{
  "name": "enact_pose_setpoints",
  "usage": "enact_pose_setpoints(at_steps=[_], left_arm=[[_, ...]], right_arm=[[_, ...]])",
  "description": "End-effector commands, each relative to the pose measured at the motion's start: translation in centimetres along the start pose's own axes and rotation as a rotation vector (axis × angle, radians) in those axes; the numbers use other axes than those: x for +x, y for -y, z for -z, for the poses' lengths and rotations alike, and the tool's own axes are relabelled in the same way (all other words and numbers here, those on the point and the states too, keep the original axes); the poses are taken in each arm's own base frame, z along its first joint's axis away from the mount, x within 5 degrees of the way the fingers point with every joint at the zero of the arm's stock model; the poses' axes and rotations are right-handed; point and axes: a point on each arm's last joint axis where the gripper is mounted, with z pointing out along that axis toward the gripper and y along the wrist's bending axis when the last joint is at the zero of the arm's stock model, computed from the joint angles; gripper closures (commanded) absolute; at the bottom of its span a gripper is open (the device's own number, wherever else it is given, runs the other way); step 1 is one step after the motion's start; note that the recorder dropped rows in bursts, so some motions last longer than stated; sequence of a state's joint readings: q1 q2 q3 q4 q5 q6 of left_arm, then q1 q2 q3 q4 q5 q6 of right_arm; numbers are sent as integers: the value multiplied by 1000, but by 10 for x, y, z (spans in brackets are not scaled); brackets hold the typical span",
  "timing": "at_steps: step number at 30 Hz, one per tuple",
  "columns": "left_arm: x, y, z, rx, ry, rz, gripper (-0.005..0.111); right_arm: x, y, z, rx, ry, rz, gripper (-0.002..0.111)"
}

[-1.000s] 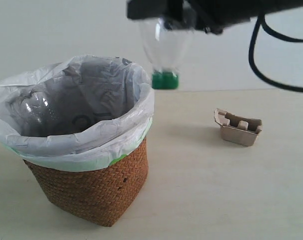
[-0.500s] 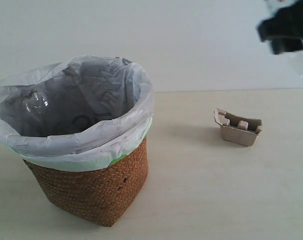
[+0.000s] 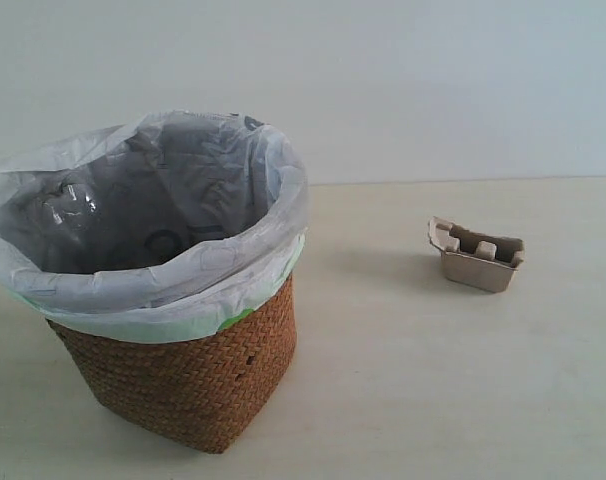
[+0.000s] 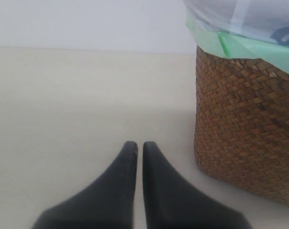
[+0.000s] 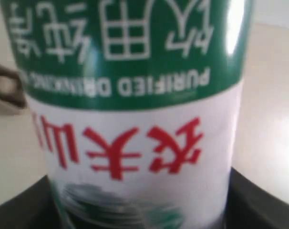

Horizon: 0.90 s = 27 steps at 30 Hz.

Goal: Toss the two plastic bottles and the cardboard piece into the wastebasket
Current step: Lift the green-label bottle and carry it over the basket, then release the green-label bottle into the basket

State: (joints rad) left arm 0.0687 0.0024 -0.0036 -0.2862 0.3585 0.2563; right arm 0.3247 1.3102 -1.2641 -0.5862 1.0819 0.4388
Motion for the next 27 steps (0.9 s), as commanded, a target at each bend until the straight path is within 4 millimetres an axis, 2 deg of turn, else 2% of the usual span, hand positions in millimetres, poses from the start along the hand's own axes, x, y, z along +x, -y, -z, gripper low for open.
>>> enact_pose_setpoints(at_steps=[1,2,4,5,7,8,10,12,15,20,27], left_arm=[[1,0,0,-4,-2,-9,103],[1,0,0,-4,-2,-9,103],[1,0,0,-4,-2,-9,103],[1,0,0,-4,-2,-9,103],[1,0,0,-4,-2,-9,103],[1,0,0,-4,-2,-9,103],[1,0,0,-4,-2,-9,103],[1,0,0,-4,-2,-9,103],[1,0,0,-4,-2,-9,103],[1,0,0,-4,-2,-9,103],[1,0,0,-4,-2,-9,103]], right_arm=[[-26,-81,17,-721,184,-152,103],[-37,-99,35,-927,243,-196,96],[-58,-118,74,-1239,369,-201,74],[-68,-119,91,-1344,422,-216,54],[-83,-115,110,-1410,477,-263,22],[-87,-111,118,-1434,461,-293,13],[-87,-109,120,-1408,436,-274,10],[-85,-105,114,-1314,410,-226,10],[-79,-95,91,-1062,351,-136,11],[-67,-64,53,-611,198,-54,11],[-59,-47,42,-410,121,71,11]])
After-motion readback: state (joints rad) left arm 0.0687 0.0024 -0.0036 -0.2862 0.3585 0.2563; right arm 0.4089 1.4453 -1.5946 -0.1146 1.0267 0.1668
